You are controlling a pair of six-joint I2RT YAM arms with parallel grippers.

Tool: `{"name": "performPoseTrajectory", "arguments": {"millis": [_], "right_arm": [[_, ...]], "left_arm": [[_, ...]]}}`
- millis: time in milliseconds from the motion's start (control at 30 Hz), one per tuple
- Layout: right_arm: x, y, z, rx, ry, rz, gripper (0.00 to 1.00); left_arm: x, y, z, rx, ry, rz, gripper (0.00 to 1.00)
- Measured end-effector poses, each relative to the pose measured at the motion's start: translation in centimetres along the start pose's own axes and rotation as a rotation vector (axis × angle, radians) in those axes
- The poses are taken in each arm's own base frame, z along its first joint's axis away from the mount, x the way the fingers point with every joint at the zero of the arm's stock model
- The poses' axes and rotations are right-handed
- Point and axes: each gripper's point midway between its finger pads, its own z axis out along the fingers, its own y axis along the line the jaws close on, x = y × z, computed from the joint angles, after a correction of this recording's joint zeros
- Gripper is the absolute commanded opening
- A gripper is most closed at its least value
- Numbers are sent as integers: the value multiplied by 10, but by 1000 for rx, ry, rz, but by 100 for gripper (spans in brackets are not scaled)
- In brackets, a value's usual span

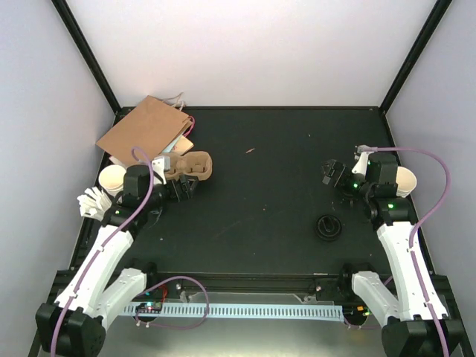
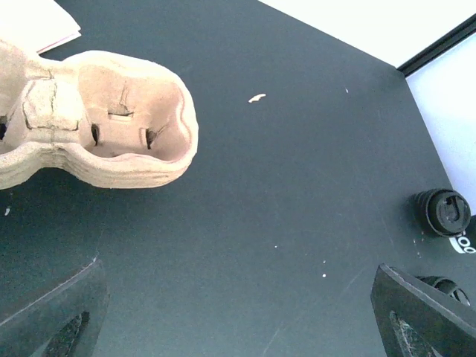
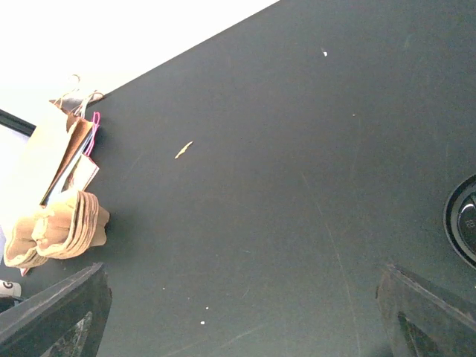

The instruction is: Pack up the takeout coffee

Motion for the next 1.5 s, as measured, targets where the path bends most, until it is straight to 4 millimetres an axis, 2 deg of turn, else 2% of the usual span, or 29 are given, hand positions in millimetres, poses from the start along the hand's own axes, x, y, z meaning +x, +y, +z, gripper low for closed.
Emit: {"name": "performPoseTrajectory", "arguments": {"millis": [200, 433, 500, 600, 833, 1000, 1200, 1500], "right_arm": [[5, 2, 4, -26, 18, 6, 99], [21, 12, 20, -125, 104, 25, 100], [24, 15, 24, -146, 125, 31, 99], [25, 19, 26, -175, 141, 32, 100], [27, 26, 26, -217, 149, 32, 100], [30, 31, 21, -248, 154, 34, 100], [29, 39, 12, -281, 142, 21, 100], [34, 41, 1, -290, 148, 18, 100]], "left_arm": [[4, 0, 5, 9, 28, -4, 99], [12, 5, 19, 6, 86, -13, 99], [9, 7, 23, -9, 94, -6, 99], [-7, 7, 25, -38, 72, 19, 99], [-77, 18, 34, -237, -7, 116, 99], [-117, 27, 54, -359, 0, 184, 99], [-133, 44, 92, -476, 83, 307, 99], [-156, 98, 146, -738, 216, 462, 99]]}}
